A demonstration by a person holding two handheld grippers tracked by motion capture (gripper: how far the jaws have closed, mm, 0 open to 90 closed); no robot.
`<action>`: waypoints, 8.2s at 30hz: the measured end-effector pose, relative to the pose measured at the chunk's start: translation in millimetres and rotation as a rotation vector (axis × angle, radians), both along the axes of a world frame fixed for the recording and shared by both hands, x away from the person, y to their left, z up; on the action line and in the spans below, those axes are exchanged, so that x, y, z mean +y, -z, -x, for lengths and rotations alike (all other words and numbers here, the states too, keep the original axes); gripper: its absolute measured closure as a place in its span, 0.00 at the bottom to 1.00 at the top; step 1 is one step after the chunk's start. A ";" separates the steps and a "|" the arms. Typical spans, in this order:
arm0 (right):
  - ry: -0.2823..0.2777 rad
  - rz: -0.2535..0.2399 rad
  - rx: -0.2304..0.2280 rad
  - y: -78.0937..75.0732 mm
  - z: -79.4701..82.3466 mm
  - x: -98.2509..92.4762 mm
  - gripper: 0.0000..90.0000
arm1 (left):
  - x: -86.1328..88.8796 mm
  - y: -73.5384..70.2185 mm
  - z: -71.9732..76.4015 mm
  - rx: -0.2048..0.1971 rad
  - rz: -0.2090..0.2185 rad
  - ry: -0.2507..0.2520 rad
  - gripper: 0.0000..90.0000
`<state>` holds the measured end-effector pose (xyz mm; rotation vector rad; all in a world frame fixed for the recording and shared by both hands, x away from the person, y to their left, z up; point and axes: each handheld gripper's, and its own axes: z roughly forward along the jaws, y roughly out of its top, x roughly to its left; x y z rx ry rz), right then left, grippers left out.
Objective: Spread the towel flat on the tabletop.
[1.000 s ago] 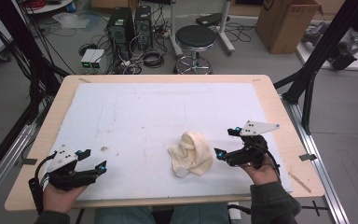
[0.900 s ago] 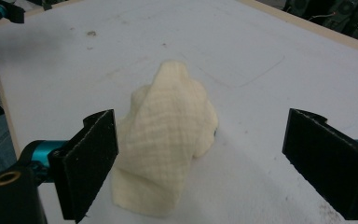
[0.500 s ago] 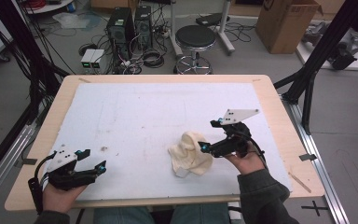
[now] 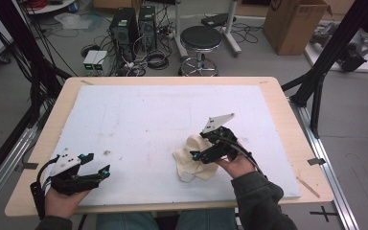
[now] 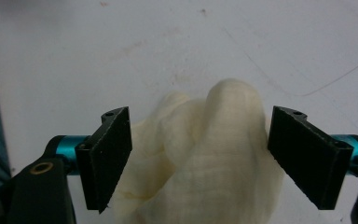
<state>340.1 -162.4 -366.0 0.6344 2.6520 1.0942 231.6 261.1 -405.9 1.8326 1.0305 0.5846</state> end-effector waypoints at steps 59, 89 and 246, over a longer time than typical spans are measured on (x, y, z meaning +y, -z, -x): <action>0.076 -0.055 0.049 4.6 -2.8 19.1 0.84 | -0.7 -0.3 -1.8 -0.012 0.006 0.006 0.30; 0.174 0.015 0.142 41.6 -67.8 106.4 0.77 | -2.0 0.1 -4.5 -0.016 0.011 0.014 0.30; -0.176 -0.098 0.045 -1.2 36.2 5.6 0.94 | -65.3 -19.6 -15.2 0.073 -0.087 0.450 0.96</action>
